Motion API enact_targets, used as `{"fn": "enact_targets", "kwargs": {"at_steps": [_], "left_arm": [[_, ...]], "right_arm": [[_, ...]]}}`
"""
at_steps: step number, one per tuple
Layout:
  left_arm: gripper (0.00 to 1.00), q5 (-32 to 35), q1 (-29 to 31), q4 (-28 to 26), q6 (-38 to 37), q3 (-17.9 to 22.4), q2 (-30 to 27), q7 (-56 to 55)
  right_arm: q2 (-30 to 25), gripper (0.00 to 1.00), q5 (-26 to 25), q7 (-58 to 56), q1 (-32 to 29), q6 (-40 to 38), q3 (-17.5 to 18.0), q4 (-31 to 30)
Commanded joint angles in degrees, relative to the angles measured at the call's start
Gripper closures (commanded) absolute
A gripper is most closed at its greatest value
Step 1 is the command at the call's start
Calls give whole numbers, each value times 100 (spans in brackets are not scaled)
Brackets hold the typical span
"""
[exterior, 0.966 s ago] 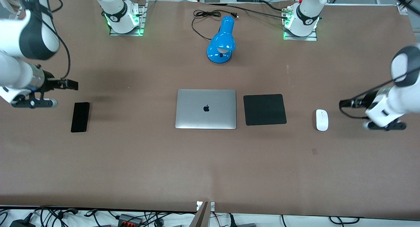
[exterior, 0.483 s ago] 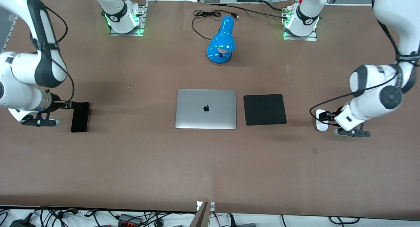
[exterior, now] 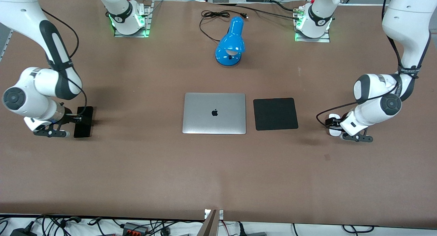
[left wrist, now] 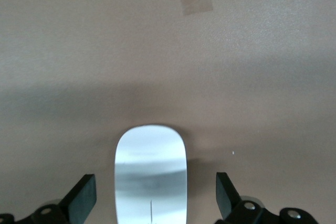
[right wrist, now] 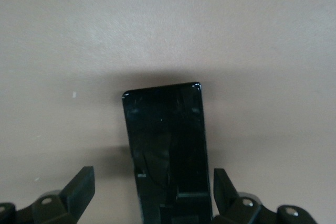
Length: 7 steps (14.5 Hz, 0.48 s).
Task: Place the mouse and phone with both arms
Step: 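Grasp the black phone with the right gripper while the left grasps the mouse, then carry the white mouse onto the mouse pad with the left gripper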
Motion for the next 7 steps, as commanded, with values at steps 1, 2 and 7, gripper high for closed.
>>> {"fn": "enact_targets", "kwargs": {"at_steps": [1,2,7], "left_arm": [[2,127,53,-111,241,-31,18,107],[17,127,53,-145,233,-31,0,107],[50,127,53,-242,233,-31,26,107]], "right_arm": [[5,0,-108,-89,-227,683,62,-462],[102,0,-108,-99,-306,693,70,-454],[173,0,-107,-142,-325,387,70,-322]]}}
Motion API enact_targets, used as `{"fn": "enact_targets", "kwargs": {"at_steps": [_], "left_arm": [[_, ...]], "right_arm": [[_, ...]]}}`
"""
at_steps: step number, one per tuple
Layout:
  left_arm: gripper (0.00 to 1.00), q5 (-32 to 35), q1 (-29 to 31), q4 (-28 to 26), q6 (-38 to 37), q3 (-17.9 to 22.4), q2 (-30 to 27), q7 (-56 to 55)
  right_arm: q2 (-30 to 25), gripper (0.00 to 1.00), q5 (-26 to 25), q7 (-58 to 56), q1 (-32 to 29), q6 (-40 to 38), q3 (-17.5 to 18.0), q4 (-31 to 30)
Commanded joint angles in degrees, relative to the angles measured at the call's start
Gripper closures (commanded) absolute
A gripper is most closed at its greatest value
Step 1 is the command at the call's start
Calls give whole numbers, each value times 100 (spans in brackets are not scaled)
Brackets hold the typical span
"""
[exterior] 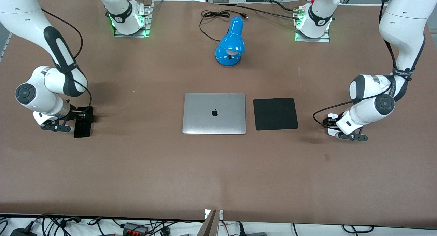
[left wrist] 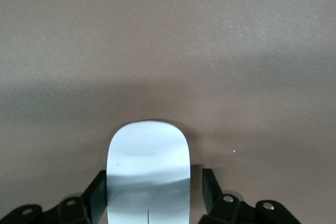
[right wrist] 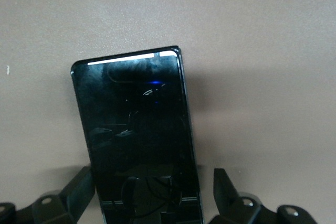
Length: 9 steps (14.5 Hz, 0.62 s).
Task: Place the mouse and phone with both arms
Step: 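Carry the white mouse onto the mouse pad with the left gripper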
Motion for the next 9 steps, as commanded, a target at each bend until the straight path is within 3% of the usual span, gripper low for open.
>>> {"fn": "enact_targets", "kwargs": {"at_steps": [1,2,5,9], "left_arm": [[64,124,53,-83,75,-40,-71,65],[70,124,45,-66,49,-40,-106,56],[71,124,-52,40,-257,-136,-509,30],[71,124,-657,935,-1838,-189,-651,-539]], "right_arm": [[-30,0,-96,-208,-82,-351,81,122],[-21,0,-87,-349,-82,-457,90,131],[40,0,-52,-429,-82,-476,99,218],[172,0,-52,-447,-82,-941,99,570]]}}
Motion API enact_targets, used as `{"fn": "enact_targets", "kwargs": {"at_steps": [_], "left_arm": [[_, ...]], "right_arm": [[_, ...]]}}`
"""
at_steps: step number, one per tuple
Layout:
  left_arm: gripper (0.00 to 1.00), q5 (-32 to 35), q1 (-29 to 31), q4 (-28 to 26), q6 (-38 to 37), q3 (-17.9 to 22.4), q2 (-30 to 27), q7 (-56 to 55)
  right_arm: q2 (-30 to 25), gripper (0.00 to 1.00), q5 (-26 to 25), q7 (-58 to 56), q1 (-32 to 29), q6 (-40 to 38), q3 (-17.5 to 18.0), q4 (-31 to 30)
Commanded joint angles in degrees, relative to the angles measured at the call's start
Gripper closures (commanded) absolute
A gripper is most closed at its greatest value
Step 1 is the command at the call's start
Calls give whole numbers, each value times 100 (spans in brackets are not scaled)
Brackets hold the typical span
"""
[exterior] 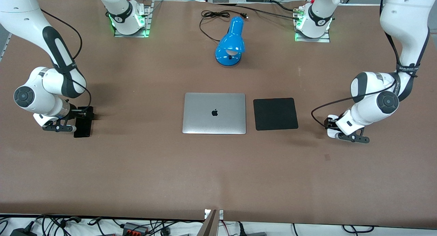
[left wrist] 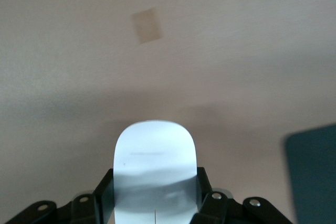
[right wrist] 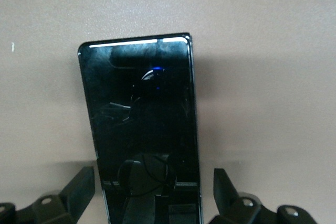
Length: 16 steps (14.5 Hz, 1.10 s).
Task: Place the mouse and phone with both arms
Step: 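Carry the white mouse onto the mouse pad with the left gripper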
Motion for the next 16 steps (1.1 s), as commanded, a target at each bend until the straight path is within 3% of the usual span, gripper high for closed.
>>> {"fn": "enact_targets", "kwargs": {"at_steps": [1,6,8,12,15,16], "left_arm": [[71,121,-507,424,-864,-12,-121,-720],[72,121,-1807,345,-901,-47,-78,-2671],[75,121,-2020,302,-796,-47,80,-3173],[75,121,-2161,-418,750,-21,308,-3553],[75,147,-2161,-419,778,-3,458,-3720],[75,148,-2161,-419,787,-3,485,-3720]], "right_arm": [[203,0,-42,-88,-83,-422,81,396],[308,0,20,-79,-65,-441,90,484],[396,0,29,-79,-65,-432,90,519],[440,0,55,-88,-65,-441,99,537],[458,51,64,-114,-65,-450,99,537],[458,60,64,-123,-65,-450,99,537]]}}
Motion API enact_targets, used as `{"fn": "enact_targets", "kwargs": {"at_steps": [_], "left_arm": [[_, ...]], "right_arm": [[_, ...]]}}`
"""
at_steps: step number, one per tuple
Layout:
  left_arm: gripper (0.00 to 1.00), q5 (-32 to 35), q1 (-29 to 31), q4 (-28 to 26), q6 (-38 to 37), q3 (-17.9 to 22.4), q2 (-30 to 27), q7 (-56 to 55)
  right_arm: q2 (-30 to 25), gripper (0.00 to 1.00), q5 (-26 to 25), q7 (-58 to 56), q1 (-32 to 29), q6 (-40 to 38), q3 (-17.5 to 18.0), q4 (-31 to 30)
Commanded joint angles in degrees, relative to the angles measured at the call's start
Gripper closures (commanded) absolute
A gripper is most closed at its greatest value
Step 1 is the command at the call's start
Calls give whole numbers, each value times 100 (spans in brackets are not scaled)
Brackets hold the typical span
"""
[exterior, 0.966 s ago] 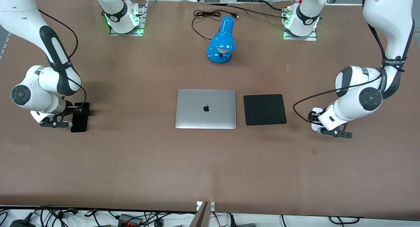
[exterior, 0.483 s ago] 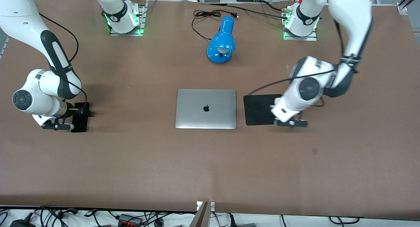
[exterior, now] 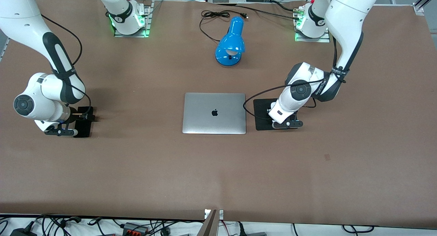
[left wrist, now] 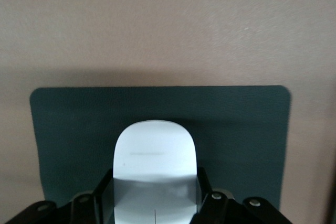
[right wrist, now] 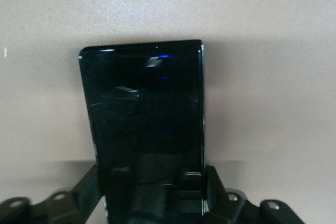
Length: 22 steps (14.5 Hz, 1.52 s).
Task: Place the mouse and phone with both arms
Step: 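Carry the white mouse onto the mouse pad with the left gripper, then release the mouse and raise the left gripper while the right carries the phone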
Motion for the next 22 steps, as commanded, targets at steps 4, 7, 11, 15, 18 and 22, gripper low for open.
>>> {"fn": "enact_targets", "kwargs": {"at_steps": [4,7,11,15,18,22], "left_arm": [[15,147,25,3,53,5,16,-173],[0,147,60,30,36,5,-63,-181],[0,147,104,406,-594,22,-423,-103],[0,147,113,1906,-2789,5,-564,564],[0,95,261,3050,-4004,13,-564,1267],[0,103,718,3878,-4559,-4,-845,2031]], "right_arm": [[119,73,41,-219,-74,-118,100,91],[-223,73,50,-317,-56,-529,336,99],[-268,73,296,-19,22,-848,987,477],[-268,72,296,1148,522,-848,1348,477],[-259,72,296,1965,1075,-839,1348,477],[-216,70,296,2846,1718,-760,1348,477]]}}
